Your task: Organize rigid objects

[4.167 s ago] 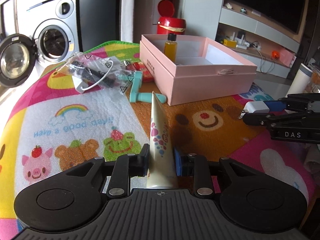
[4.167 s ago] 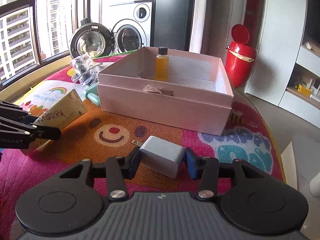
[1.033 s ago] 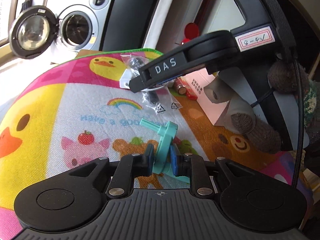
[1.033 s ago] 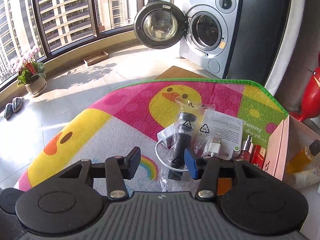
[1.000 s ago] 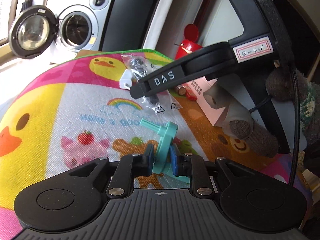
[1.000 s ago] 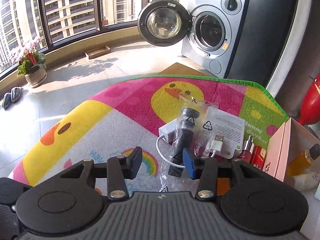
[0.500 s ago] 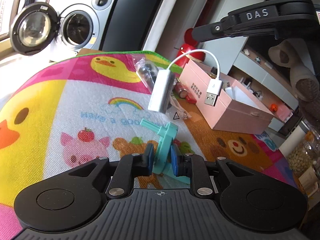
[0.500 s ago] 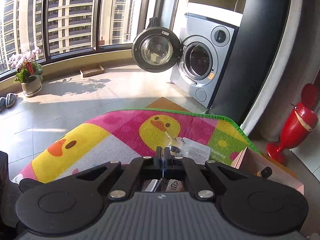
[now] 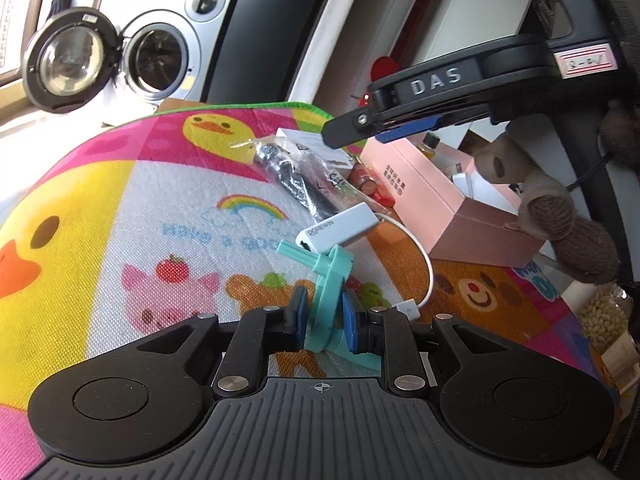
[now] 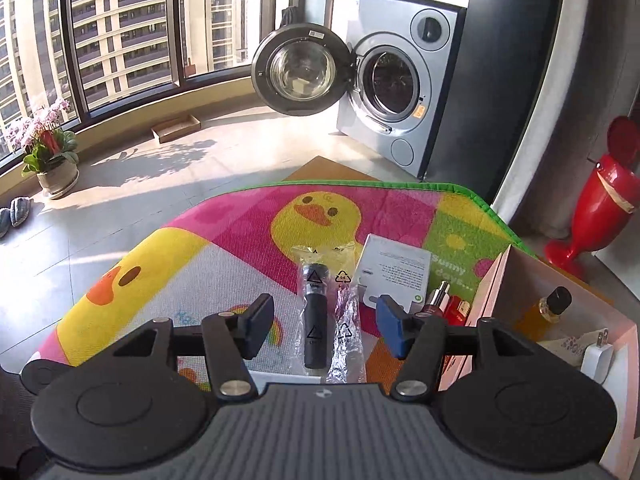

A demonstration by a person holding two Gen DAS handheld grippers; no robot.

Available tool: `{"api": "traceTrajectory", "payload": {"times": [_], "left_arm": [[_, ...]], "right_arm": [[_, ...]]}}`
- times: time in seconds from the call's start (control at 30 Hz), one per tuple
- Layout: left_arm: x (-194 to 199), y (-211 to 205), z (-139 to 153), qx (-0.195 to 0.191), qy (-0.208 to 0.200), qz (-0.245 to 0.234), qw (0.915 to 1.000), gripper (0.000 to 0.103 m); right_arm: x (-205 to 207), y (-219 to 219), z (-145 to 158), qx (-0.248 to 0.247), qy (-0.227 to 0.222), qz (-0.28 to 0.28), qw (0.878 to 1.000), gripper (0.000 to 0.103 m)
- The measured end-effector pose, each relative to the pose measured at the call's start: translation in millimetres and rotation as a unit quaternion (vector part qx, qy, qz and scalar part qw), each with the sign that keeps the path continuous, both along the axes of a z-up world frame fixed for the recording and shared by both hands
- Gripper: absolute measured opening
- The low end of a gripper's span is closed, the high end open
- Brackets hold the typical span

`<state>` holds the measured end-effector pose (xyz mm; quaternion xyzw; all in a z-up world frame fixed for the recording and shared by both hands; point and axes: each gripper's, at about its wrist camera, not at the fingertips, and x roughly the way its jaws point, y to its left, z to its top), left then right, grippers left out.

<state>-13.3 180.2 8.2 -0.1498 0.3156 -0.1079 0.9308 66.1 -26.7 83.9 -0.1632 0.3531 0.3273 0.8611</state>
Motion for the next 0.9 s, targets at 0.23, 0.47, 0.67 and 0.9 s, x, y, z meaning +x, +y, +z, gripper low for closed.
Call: {"api": "traceTrajectory", "payload": {"times": [0.23, 0.47, 0.67, 0.9], "left_arm": [[-1.2, -0.1, 0.4, 0.001, 0.002, -0.004, 1.0, 0.023], [-1.3, -10.9, 3.4, 0.032, -0.002, -0.009, 0.9995, 0.022], [-6.3, -18.9, 6.3, 0.038, 0.0, -0.016, 0.9991, 0.019], [-15.7, -43.4, 12.6, 0.071, 0.008, -0.075, 0.9946, 0.017]], "right_arm": [[37.7, 30.0, -59.7, -0.033, 0.074, -0.026, 0.996, 0.033], [-2.1, -11.4, 5.3, 0.03, 0.015, -0.012, 0.999, 0.018], [-55.3, -84.8, 38.6, 0.06, -0.023, -0.012, 0.998, 0.018], [-96.4, -167.9, -3.8, 0.019, -0.013, -0.079, 0.997, 0.019]]}}
